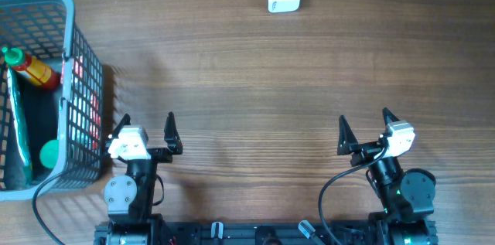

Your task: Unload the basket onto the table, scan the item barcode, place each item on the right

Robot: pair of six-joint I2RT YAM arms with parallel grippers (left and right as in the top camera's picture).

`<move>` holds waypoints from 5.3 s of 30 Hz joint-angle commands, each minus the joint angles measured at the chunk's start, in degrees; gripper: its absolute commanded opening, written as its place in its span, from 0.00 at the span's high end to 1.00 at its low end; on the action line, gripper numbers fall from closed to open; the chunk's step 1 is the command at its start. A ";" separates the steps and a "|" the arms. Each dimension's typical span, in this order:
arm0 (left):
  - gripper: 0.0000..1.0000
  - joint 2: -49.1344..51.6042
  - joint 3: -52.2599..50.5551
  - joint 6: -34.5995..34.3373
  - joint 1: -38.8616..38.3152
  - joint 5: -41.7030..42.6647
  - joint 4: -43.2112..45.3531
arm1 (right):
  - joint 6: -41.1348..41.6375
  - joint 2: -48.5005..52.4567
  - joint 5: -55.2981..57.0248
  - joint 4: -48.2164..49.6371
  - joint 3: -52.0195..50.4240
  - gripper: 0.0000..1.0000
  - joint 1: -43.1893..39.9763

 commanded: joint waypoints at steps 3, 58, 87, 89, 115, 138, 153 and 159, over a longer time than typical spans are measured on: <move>0.00 -0.31 -0.57 2.40 -0.07 -1.18 1.20 | 0.81 -0.07 0.98 0.28 0.04 0.00 0.22; 0.00 -0.31 -0.57 2.62 -0.07 2.01 0.37 | 0.81 -0.07 0.98 0.28 0.04 0.00 0.22; 0.00 0.66 9.64 -3.63 -0.07 9.53 8.20 | 0.81 -0.07 0.98 0.28 0.04 0.00 0.22; 0.00 2.23 12.90 -3.39 -0.04 9.29 8.20 | 0.81 -0.07 0.98 0.28 0.04 0.00 0.22; 0.00 65.22 98.60 6.91 3.65 -19.82 -51.30 | 0.81 -0.07 0.98 0.28 0.04 0.00 0.22; 0.00 82.79 98.31 -0.81 51.49 -0.48 -65.26 | 0.81 -0.07 0.98 0.28 0.04 0.00 0.22; 0.00 102.73 98.31 9.90 45.94 -0.57 -65.61 | 0.81 -0.07 0.98 0.28 0.04 0.00 0.22; 0.00 108.34 98.31 9.92 45.97 -3.76 -65.57 | 0.81 -0.07 0.98 0.28 0.04 0.00 0.22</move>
